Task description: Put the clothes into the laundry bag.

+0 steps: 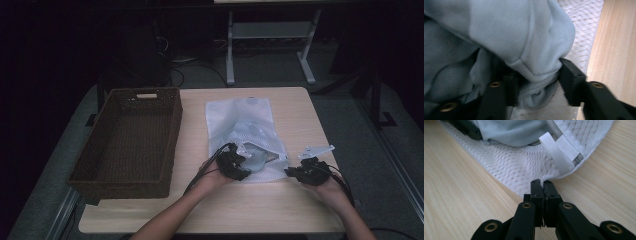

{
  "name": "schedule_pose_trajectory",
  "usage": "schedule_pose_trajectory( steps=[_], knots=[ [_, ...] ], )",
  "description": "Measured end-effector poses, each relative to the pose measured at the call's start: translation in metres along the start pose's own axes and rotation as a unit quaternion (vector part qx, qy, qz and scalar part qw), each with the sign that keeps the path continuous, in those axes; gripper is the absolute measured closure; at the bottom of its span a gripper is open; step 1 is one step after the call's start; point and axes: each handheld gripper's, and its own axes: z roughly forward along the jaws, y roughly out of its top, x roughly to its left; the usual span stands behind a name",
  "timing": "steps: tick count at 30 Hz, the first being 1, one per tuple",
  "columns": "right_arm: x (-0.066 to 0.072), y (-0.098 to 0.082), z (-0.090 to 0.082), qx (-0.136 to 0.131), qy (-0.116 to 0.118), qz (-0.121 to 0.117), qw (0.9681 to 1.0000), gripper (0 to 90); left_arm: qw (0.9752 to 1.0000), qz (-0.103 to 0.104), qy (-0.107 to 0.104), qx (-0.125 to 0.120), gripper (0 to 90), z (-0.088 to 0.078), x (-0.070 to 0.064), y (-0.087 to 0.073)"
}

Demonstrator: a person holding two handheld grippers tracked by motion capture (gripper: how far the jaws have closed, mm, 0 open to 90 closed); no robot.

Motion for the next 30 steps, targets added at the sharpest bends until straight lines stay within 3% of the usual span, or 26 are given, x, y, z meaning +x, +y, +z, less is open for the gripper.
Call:
schedule_pose_trajectory(
  steps=[5, 8, 13, 16, 20, 21, 22, 23, 24, 27, 30],
  knots=[
    [-0.001, 0.0, -0.001, -0.003, -0.005, -0.002, 1.0, 87.0, 0.9991, -0.032, -0.027, -0.011, 78.8, -0.005, 0.009, 0.002],
    [0.0, 0.001, -0.007, -0.014, -0.017, 0.001, 0.9998, 75.0, 0.9981, -0.047, -0.038, -0.015, 81.0, -0.007, 0.013, 0.001],
    [0.007, 0.01, -0.032, -0.074, -0.046, 0.008, 0.9962, 57.5, 0.9969, -0.058, -0.042, -0.033, 81.7, -0.013, 0.017, 0.002],
    [0.017, 0.017, -0.041, -0.1, -0.035, 0.0, 0.9944, 55.8, 0.9965, -0.059, -0.038, -0.044, 82.0, -0.019, 0.02, 0.006],
    [0.035, 0.025, -0.017, -0.08, 0.025, -0.037, 0.9958, 56.4, 0.9961, -0.061, -0.032, -0.055, 82.2, -0.025, 0.023, 0.011],
    [0.035, 0.025, -0.017, -0.08, 0.025, -0.037, 0.9958, 56.4, 0.9961, -0.061, -0.032, -0.055, 82.2, -0.025, 0.023, 0.011],
    [0.048, 0.032, 0.006, -0.052, 0.048, -0.069, 0.9951, 56.3, 0.996, -0.06, -0.028, -0.059, 82.1, -0.025, 0.024, 0.012],
    [0.048, 0.032, 0.006, -0.052, 0.048, -0.069, 0.9951, 56.3, 0.996, -0.06, -0.028, -0.059, 82.1, -0.025, 0.024, 0.012],
    [0.057, 0.038, 0.024, -0.029, 0.064, -0.093, 0.9933, 55.2, 0.996, -0.062, -0.029, -0.058, 82.2, -0.025, 0.024, 0.013],
    [0.065, 0.043, 0.045, -0.009, 0.085, -0.107, 0.9907, 54.2, 0.9961, -0.059, -0.031, -0.057, 82.2, -0.025, 0.024, 0.014],
    [0.07, 0.046, 0.061, 0.015, 0.085, -0.115, 0.9897, 59.5, 0.996, -0.06, -0.03, -0.059, 82.2, -0.026, 0.025, 0.015]
  ],
)
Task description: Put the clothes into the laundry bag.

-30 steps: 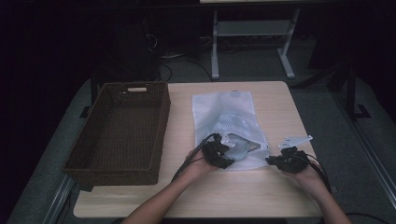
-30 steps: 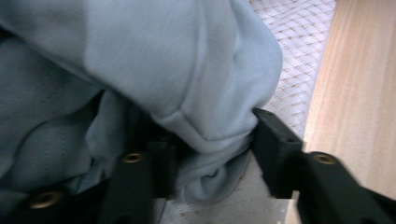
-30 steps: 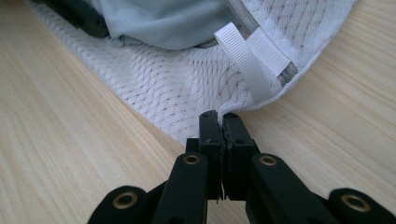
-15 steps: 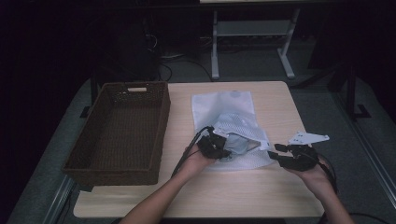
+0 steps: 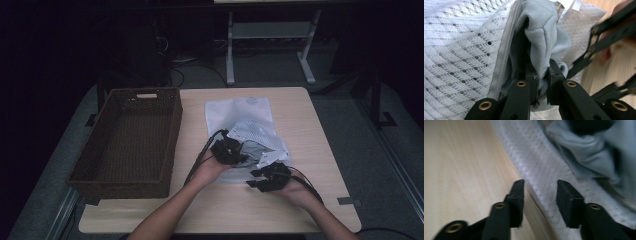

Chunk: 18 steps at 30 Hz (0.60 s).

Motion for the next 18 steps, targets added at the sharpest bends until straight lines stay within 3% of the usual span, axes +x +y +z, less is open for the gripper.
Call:
schedule_pose_trajectory(
  steps=[5, 9, 15, 18],
  knots=[
    [0.0, 0.0, 0.003, -0.002, -0.042, 0.001, 0.9991, 87.4, 1.0, -0.001, 0.001, -0.001, 82.1, 0.001, 0.0, 0.003],
    [0.001, -0.001, 0.003, -0.005, -0.049, -0.004, 0.9988, 90.0, 1.0, -0.003, 0.009, 0.003, 82.2, 0.005, 0.0, 0.003],
    [0.003, -0.001, 0.002, 0.0, -0.031, -0.011, 0.9994, 90.0, 0.9996, -0.007, 0.024, 0.014, 82.2, 0.018, 0.005, 0.001],
    [0.005, -0.001, 0.001, 0.004, -0.025, -0.023, 0.9994, 90.0, 0.9989, -0.014, 0.042, 0.019, 82.2, 0.028, 0.012, 0.001]
  ],
)
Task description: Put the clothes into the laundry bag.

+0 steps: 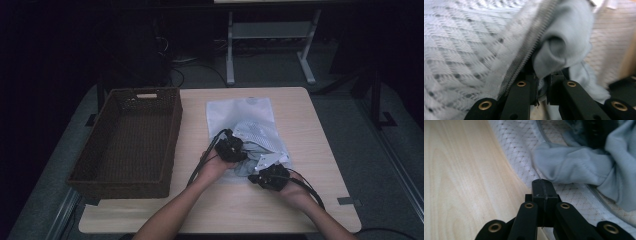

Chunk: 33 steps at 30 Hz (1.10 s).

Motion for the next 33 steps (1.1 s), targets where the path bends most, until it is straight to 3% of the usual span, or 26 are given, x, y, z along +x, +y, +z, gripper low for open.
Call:
schedule_pose_trajectory(
  steps=[3, 4, 11, 22, 27, 29, 33],
  knots=[
    [0.001, 0.0, 0.0, 0.002, 0.002, 0.0, 1.0, 90.0, 0.9999, -0.003, 0.012, -0.001, 82.2, 0.003, 0.002, 0.002],
    [0.001, 0.0, -0.001, 0.003, 0.005, -0.005, 1.0, 90.0, 0.9995, 0.0, 0.031, 0.001, 82.2, 0.005, 0.004, 0.005],
    [0.004, -0.001, -0.002, 0.007, 0.013, -0.015, 0.9998, 90.0, 0.9973, -0.006, 0.073, 0.002, 82.1, 0.012, 0.016, 0.012],
    [0.01, -0.001, -0.004, 0.014, 0.03, -0.027, 0.9991, 90.0, 0.9931, -0.008, 0.117, 0.002, 82.0, 0.023, 0.036, 0.022],
    [0.01, -0.001, -0.004, 0.015, 0.032, -0.028, 0.999, 90.0, 0.9929, -0.011, 0.119, 0.002, 81.3, 0.025, 0.041, 0.024],
    [0.009, -0.001, -0.004, 0.014, 0.033, -0.027, 0.999, 90.0, 0.9939, -0.016, 0.109, 0.003, 79.9, 0.023, 0.041, 0.024],
    [0.009, -0.001, -0.003, 0.013, 0.034, -0.022, 0.9991, 90.0, 0.9972, -0.029, 0.069, -0.003, 73.4, 0.013, 0.042, 0.02]
  ],
)
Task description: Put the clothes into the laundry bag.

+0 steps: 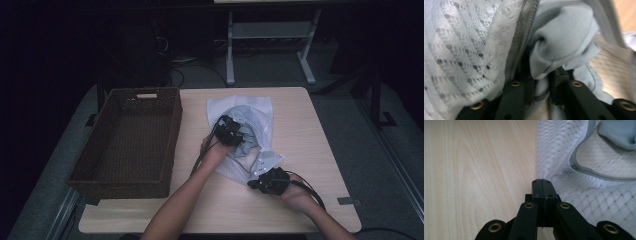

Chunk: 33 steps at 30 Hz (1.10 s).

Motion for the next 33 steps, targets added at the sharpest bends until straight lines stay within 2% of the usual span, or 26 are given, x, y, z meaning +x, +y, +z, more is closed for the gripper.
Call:
schedule_pose_trajectory(
  steps=[4, 6, 8, 12, 13, 15, 17, 18, 21, 25, 27, 28, 30, 32, 33],
  knots=[
    [0.0, 0.0, 0.0, 0.0, 0.0, -0.001, 1.0, 90.0, 0.9993, -0.008, -0.035, -0.007, 63.0, -0.015, -0.003, -0.004],
    [0.0, 0.0, 0.0, 0.0, 0.0, 0.0, 1.0, 90.0, 0.9987, -0.005, -0.05, -0.014, 58.8, -0.027, -0.005, -0.006],
    [0.0, 0.0, 0.0, -0.001, 0.001, 0.0, 1.0, 90.0, 0.998, -0.005, -0.058, -0.025, 56.4, -0.039, -0.006, -0.006],
    [0.0, 0.0, 0.0, -0.001, 0.0, -0.001, 1.0, 90.0, 0.9971, 0.0, -0.062, -0.045, 55.9, -0.059, -0.006, -0.004],
    [0.0, 0.0, 0.0, -0.001, 0.0, 0.0, 1.0, 90.0, 0.9969, 0.003, -0.058, -0.053, 56.6, -0.067, -0.003, -0.002],
    [0.0, 0.0, 0.0, -0.001, 0.0, -0.001, 1.0, 90.0, 0.9969, 0.003, -0.051, -0.06, 56.9, -0.073, 0.001, 0.003],
    [0.0, 0.0, 0.0, -0.001, 0.0, 0.001, 1.0, 90.0, 0.9966, 0.0, -0.047, -0.068, 57.3, -0.076, 0.004, 0.006],
    [0.0, 0.0, 0.0, -0.001, 0.0, 0.001, 1.0, 90.0, 0.9966, 0.002, -0.039, -0.073, 57.9, -0.077, 0.008, 0.012],
    [0.0, 0.0, 0.0, -0.002, 0.0, 0.001, 1.0, 90.0, 0.9961, 0.005, -0.037, -0.08, 57.8, -0.075, 0.011, 0.024],
    [0.0, -0.001, 0.0, -0.004, 0.002, 0.002, 1.0, 90.0, 0.9963, 0.015, -0.038, -0.075, 56.9, -0.066, 0.012, 0.035],
    [-0.001, -0.001, 0.001, -0.006, 0.003, 0.001, 1.0, 90.0, 0.997, 0.019, -0.038, -0.064, 57.7, -0.052, 0.014, 0.043],
    [-0.001, -0.001, 0.001, -0.006, 0.004, 0.002, 1.0, 90.0, 0.9973, 0.02, -0.038, -0.059, 60.6, -0.049, 0.014, 0.044],
    [-0.001, -0.001, 0.0, -0.007, 0.005, 0.002, 1.0, 90.0, 0.9975, 0.024, -0.038, -0.054, 74.6, -0.046, 0.015, 0.044],
    [-0.001, -0.001, 0.0, -0.006, 0.004, 0.002, 1.0, 90.0, 0.9967, 0.021, -0.052, -0.058, 86.3, -0.046, 0.016, 0.044],
    [-0.001, -0.001, 0.0, -0.007, 0.004, 0.002, 1.0, 90.0, 0.9962, 0.023, -0.054, -0.064, 87.4, -0.049, 0.014, 0.044]
  ],
)
